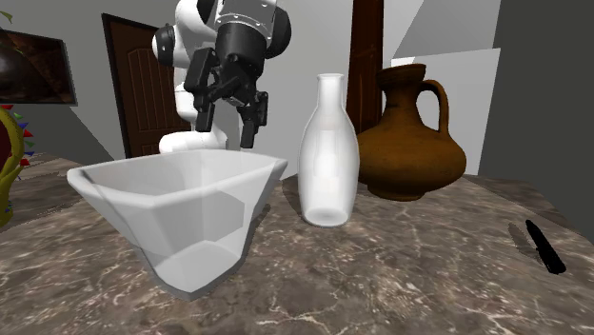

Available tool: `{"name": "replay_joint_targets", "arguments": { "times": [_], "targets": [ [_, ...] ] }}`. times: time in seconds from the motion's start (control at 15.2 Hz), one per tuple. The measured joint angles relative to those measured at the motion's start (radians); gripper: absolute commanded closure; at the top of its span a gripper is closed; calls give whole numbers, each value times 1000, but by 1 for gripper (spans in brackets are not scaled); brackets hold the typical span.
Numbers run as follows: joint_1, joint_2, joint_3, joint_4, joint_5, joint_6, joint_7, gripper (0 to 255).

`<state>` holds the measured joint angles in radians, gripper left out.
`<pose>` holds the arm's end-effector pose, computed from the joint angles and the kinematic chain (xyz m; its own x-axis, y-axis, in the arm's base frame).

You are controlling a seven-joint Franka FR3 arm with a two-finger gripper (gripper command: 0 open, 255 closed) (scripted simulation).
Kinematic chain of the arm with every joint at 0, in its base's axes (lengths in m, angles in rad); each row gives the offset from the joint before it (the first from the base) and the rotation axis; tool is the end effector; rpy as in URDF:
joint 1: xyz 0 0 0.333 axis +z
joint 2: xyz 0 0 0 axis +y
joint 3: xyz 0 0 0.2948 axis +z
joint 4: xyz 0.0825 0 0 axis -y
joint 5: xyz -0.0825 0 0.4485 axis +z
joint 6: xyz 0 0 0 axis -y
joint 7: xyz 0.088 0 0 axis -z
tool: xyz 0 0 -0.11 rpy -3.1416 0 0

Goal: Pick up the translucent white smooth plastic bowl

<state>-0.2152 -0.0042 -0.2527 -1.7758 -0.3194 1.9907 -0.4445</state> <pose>0.5688 -0.3104 0.5344 0.9954 0.0839 0.0461 0.0616 -0.9303 0.3617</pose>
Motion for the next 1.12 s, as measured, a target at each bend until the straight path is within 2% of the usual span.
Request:
{"name": "replay_joint_targets", "arguments": {
  "times": [0.46, 0.53, 1.12],
  "targets": [
    [-5, 13, -5, -69, -12, 82, 19, 0],
    [-5, 12, -5, -74, -13, 86, 21, 255],
    [-5, 9, -5, -81, -15, 93, 23, 255]
  ]
}}
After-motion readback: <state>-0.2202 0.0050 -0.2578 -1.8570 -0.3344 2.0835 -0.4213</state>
